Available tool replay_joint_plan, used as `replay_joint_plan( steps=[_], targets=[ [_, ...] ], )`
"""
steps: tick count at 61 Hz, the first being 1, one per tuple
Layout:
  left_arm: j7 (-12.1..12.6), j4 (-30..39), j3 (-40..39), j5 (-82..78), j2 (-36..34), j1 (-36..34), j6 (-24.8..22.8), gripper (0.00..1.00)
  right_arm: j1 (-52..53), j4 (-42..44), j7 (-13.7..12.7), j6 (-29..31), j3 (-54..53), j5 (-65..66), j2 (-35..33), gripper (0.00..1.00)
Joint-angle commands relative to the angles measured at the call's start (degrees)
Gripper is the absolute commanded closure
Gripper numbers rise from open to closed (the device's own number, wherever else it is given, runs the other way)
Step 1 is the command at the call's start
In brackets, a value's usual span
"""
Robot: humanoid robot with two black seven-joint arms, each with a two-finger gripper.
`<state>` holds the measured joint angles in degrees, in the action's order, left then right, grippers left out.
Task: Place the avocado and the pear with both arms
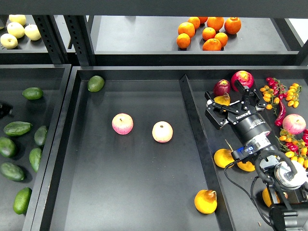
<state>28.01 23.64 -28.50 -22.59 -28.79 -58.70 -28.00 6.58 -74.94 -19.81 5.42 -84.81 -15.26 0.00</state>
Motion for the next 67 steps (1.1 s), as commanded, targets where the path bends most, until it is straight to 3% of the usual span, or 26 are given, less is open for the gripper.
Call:
replay_joint_plan(
  steps=[1, 20, 43, 58, 67],
  targets=[
    [0.0, 0.0, -8.1, 3.4, 4.9, 0.9, 0.0, 0.01, -0.7, 0.0, -0.1, 0.6, 0.1, 0.0, 0.0, 0.00],
    [0.0, 5.5, -23.5, 12.5, 10.9, 4.7, 0.0, 0.01, -1.9, 0.1, -0.4, 4.4, 0.1, 0.0, 0.0, 0.00],
    [0.0, 19.3, -44.6, 17.9, 21.3, 21.3, 0.0, 0.01, -2.5, 0.1, -4.4, 7.1, 1.5, -0.3, -2.3, 0.00],
    [0.0, 28.7, -49.5, 17.9, 28.3, 29.6, 0.0, 0.01, -2.5, 0.1, -7.6, 12.0, 7.4, -0.2, -10.4, 0.00],
    [0.0, 32.6, -49.7, 17.9, 28.8, 33.3, 0.0, 0.01, -2.5, 0.1, -8.2, 13.7, 10.4, -0.2, -15.0, 0.00]
  ],
)
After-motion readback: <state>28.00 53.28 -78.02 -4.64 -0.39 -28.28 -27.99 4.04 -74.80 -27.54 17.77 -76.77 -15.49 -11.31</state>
